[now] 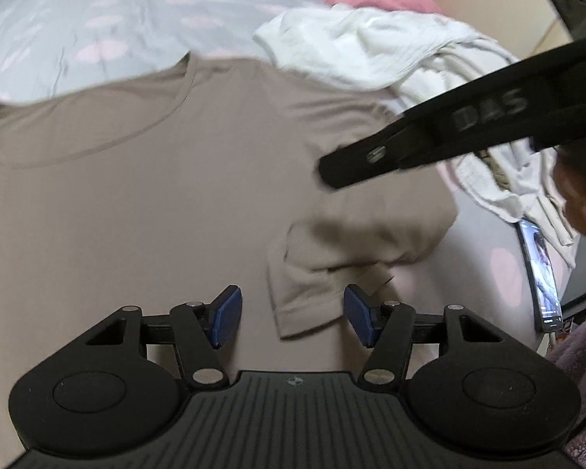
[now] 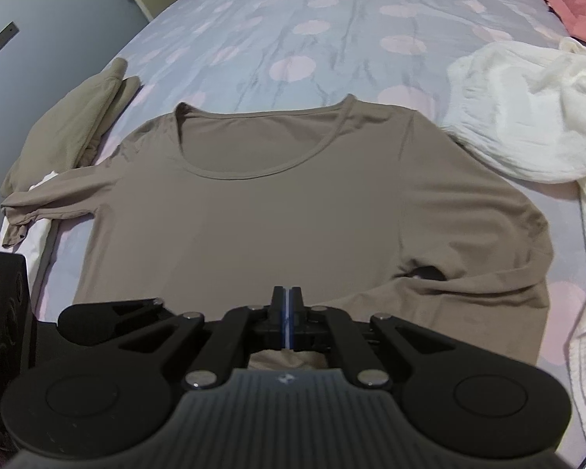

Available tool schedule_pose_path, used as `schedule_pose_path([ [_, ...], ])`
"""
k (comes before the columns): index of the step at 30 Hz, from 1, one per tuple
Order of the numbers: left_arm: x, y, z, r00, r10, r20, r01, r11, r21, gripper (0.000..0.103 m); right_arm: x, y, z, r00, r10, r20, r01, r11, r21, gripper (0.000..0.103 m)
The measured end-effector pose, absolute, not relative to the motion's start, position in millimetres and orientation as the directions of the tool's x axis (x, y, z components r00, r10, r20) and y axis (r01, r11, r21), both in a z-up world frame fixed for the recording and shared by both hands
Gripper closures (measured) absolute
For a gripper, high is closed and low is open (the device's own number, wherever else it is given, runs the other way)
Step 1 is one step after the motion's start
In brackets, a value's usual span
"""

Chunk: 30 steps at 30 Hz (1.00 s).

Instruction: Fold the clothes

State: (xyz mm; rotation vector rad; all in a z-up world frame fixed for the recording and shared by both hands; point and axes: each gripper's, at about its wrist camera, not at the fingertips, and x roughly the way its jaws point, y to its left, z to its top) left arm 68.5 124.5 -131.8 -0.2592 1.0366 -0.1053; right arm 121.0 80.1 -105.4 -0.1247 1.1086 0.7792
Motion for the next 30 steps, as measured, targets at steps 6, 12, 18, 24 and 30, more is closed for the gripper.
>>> schedule_pose_path([
  [6, 69, 126, -133, 0.508, -0.265, -0.820, 0.011, 0.954, -0.301, 0.100, 134, 51, -107, 0.293, 0.451, -0.843, -0.560, 0.796, 0.231, 0.096],
  [12, 71, 150, -97, 0.601, -0.319, -0.732, 0.027, 0.924, -0.381, 0.102, 145, 20, -108, 0.371, 0.391, -0.842, -0.494, 0.851, 0.177, 0.064],
  [18, 86, 187, -44, 0.701, -0.284, -0.654, 0.002, 0.918, -0.397, 0.102, 148, -10, -111, 0.452, 0.291, -0.843, -0.440, 0.895, 0.072, 0.062],
  [24, 92, 227, -5, 0.742, -0.222, -0.633, -0.023, 0.935, -0.355, 0.102, 156, -23, -124, 0.458, 0.251, -0.852, -0.413, 0.910, 0.046, 0.062],
  [30, 91, 268, 22, 0.780, -0.138, -0.610, -0.075, 0.948, -0.310, 0.102, 151, -2, -129, 0.432, 0.302, -0.850, -0.485, 0.872, 0.064, 0.062],
])
